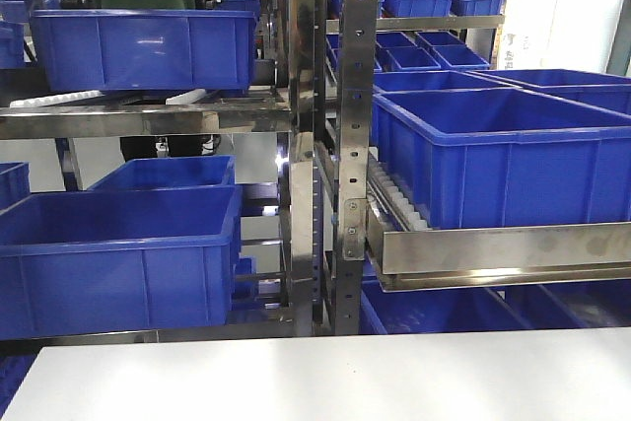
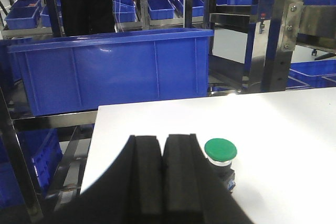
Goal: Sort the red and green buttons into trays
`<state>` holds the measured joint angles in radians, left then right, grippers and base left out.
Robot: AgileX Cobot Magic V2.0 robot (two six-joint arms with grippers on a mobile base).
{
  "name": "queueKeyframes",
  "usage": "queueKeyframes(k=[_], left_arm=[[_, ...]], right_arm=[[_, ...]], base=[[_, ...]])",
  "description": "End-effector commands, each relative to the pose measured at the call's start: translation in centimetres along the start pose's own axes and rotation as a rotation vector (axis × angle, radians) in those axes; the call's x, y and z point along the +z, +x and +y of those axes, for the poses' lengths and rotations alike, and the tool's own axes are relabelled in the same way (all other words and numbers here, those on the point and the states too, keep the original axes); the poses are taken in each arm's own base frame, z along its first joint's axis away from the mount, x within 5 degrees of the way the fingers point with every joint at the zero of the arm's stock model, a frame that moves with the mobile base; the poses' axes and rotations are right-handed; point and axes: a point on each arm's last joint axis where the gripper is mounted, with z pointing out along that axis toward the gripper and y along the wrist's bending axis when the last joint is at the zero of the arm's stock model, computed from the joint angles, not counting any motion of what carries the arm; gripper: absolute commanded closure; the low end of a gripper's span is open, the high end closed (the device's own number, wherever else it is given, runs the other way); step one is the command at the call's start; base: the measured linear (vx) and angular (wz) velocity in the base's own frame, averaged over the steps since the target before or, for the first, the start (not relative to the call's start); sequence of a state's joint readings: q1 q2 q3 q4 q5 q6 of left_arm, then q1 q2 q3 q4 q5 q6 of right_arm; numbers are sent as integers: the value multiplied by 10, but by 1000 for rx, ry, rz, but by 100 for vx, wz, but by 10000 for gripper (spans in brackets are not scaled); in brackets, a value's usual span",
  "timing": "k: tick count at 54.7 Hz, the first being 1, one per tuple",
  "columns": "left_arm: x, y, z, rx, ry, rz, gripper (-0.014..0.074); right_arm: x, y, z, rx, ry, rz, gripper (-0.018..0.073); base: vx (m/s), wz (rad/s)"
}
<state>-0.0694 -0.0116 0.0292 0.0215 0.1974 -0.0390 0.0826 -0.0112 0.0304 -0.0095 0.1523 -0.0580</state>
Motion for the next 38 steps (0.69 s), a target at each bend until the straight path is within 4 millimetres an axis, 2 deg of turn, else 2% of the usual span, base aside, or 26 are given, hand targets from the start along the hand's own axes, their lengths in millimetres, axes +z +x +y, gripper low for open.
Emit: queueKeyframes(k=[1, 33, 38], left_arm=[[-2, -16, -1, -11, 5, -97, 602], [-2, -16, -1, -8, 5, -97, 602], [-2, -18, 0, 120, -8, -120, 602]], right_arm=[[0, -6, -1, -8, 10, -84, 567], [0, -7, -1, -8, 10, -96, 567], [0, -8, -1, -8, 11, -113, 567]], base=[[0, 0], [0, 0], [0, 0]])
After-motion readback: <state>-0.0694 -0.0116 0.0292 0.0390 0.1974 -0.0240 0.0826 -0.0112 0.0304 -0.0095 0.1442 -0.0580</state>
